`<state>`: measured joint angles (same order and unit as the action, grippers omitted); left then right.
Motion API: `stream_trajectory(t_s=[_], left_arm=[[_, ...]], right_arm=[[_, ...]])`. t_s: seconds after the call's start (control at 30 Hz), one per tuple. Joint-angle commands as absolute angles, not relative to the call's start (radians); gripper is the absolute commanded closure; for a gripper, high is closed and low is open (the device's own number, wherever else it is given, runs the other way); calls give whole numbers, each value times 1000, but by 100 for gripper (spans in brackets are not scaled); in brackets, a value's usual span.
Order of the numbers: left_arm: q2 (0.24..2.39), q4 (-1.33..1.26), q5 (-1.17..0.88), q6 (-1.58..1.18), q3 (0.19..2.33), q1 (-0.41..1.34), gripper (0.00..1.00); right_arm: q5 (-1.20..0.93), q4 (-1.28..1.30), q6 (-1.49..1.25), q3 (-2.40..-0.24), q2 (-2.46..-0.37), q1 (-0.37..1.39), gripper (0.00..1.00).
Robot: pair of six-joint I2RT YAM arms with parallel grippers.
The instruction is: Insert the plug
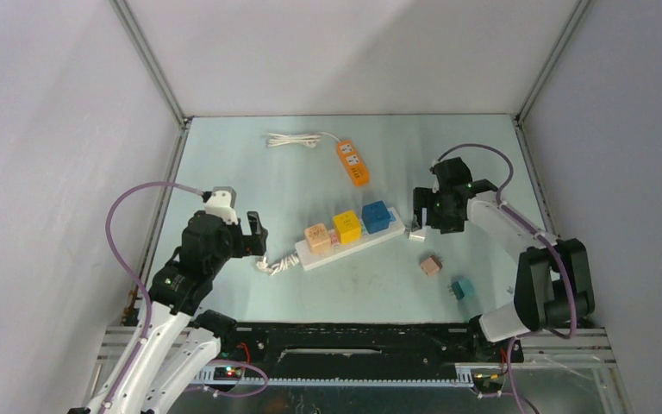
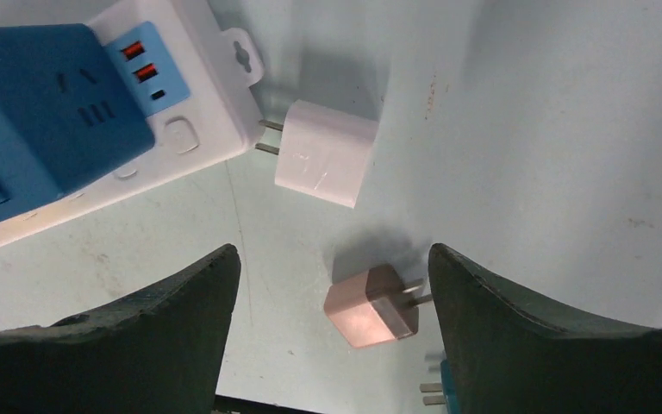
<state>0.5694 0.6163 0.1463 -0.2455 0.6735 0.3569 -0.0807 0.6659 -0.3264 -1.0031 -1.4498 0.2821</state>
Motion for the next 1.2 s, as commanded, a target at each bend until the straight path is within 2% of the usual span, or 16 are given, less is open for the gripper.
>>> stream_trajectory(t_s=[0.0, 0.3, 0.63, 0.73, 0.97, 1.17], left_arm=[[584, 602, 131, -253, 660, 351, 0], [581, 601, 126, -252, 659, 351, 0], [579, 600, 119, -249, 659, 352, 0], [578, 600, 119, -249, 659, 351, 0], [574, 600, 120, -249, 657, 353, 0], [572, 601, 123, -249, 660, 352, 0]], right_arm=[[-127, 563, -375, -999, -1520, 273, 19], [-153, 501, -391, -1022, -1632, 274, 29], [-1, 547, -372, -1075, -1719, 314, 42], [0, 547, -370, -1084, -1740, 324, 50], [63, 564, -353, -1085, -1720, 343, 75], [120, 605, -330, -1085, -1604, 375, 86]])
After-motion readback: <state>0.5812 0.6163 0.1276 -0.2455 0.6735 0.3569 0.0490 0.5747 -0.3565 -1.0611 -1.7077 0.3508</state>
